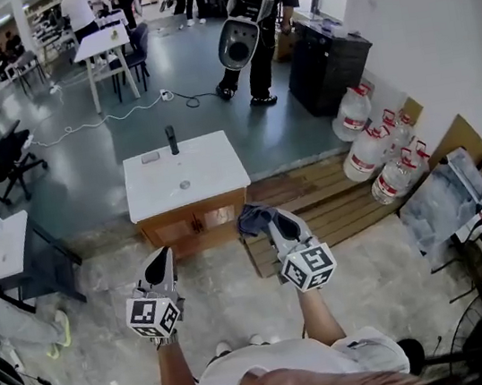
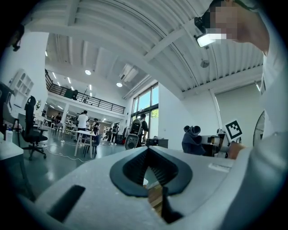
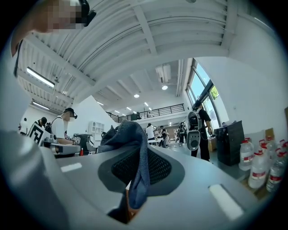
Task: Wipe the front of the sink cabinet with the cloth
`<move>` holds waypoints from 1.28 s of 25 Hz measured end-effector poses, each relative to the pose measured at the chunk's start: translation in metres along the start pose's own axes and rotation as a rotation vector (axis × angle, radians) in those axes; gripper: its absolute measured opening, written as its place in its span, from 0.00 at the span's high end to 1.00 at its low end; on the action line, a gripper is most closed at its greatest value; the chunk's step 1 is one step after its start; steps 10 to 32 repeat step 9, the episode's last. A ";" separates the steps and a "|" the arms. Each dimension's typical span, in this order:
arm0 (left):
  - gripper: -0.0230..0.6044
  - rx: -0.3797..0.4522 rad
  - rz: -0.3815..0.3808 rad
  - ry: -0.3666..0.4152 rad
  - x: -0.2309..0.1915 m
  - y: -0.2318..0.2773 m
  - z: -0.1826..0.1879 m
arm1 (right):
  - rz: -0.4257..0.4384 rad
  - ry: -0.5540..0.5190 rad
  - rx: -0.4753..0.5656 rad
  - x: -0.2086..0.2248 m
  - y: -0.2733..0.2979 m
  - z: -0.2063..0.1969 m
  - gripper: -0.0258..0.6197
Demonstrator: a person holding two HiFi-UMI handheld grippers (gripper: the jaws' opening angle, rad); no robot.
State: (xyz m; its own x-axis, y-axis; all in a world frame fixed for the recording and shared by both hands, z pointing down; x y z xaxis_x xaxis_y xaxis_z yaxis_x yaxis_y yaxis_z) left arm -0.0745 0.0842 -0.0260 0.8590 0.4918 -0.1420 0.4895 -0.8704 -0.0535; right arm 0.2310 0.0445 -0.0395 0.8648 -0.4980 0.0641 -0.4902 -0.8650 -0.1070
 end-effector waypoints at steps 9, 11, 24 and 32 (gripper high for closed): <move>0.96 -0.004 0.012 0.002 -0.021 -0.010 -0.001 | -0.004 0.004 -0.006 -0.011 0.014 -0.008 0.88; 0.96 -0.004 0.012 0.002 -0.021 -0.010 -0.001 | -0.004 0.004 -0.006 -0.011 0.014 -0.008 0.88; 0.96 -0.004 0.012 0.002 -0.021 -0.010 -0.001 | -0.004 0.004 -0.006 -0.011 0.014 -0.008 0.88; 0.96 -0.004 0.012 0.002 -0.021 -0.010 -0.001 | -0.004 0.004 -0.006 -0.011 0.014 -0.008 0.88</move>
Point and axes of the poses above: the fingertips, and each gripper's own axes: y forward along the fingers, x to its right, z out of its top, the point moved 7 cm from there along -y, backward along the fingers, and after that the axes turned 3 degrees about -y, right-handed, at the moved point
